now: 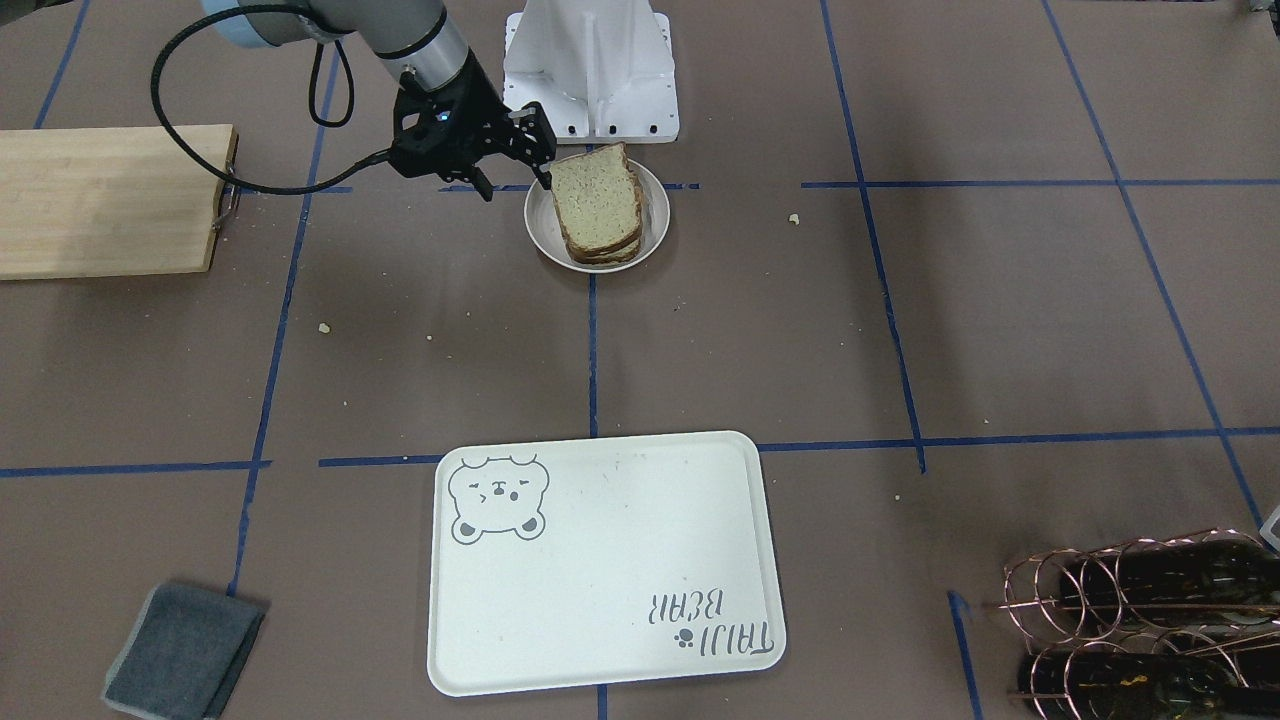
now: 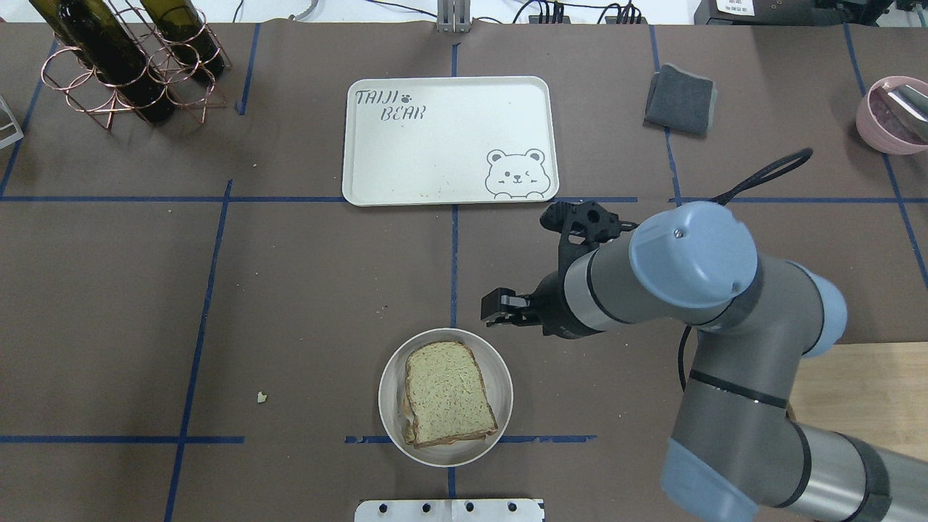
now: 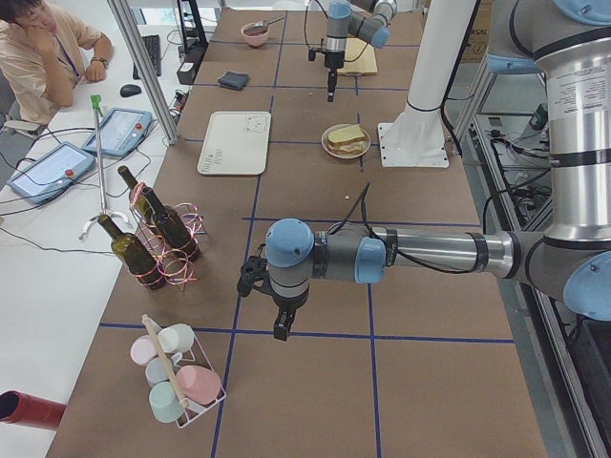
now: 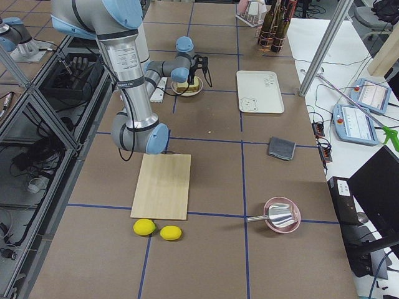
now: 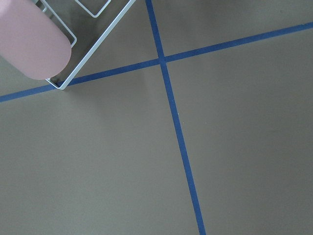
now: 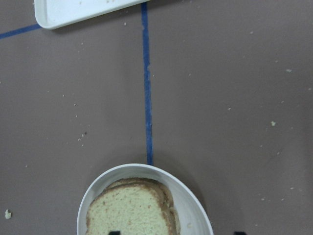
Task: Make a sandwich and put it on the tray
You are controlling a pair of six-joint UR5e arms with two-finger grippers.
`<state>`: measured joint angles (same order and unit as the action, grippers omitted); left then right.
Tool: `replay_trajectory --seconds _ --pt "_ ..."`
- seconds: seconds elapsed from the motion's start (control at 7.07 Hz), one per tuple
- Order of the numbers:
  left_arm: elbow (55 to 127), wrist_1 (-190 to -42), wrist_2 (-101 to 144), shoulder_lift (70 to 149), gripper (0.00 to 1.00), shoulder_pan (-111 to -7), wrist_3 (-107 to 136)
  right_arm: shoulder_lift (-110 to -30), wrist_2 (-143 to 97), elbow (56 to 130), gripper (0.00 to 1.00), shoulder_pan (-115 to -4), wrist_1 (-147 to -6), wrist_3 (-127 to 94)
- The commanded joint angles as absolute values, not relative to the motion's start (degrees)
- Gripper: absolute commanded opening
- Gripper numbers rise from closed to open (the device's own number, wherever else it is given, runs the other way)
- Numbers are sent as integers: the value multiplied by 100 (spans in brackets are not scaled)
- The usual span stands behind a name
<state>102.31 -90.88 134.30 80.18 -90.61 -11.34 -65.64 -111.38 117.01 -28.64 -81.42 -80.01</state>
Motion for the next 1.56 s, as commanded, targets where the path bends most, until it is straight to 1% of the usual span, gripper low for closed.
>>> replay_trajectory --seconds 0.0,0.14,0.57,0.71,0.99,1.13,1.27,1.42 --pt "10239 -9088 13430 8016 100 -9062 -1134 -6609 -11539 11751 100 -3609 -9161 -6758" --pt "10239 -9088 13430 8016 100 -9062 -1134 -6905 -11644 11751 100 -4013 -9471 -5810" --pt "10467 -9175 13430 8007 100 -9044 -1151 -8520 -12521 11751 100 -5777 -9431 -2674" --pt "10616 -9489 13430 8085 100 -8826 -1117 -9143 -12733 11742 100 -6514 -9439 -1375" --pt "10670 -10226 13447 9109 100 -8657 -1090 -10059 -12946 11515 100 -7833 -9492 719" --pt "10635 -10831 13691 9175 100 -8657 -1064 -10551 -12955 11314 100 -8397 -9440 1234" --pt "10678 -11063 14329 9184 100 -8614 33 -10764 -12946 11111 100 -8898 -9474 1318" --pt "11001 -11379 14352 9211 100 -8083 1071 -10958 -12946 10874 100 -9095 -9440 1327"
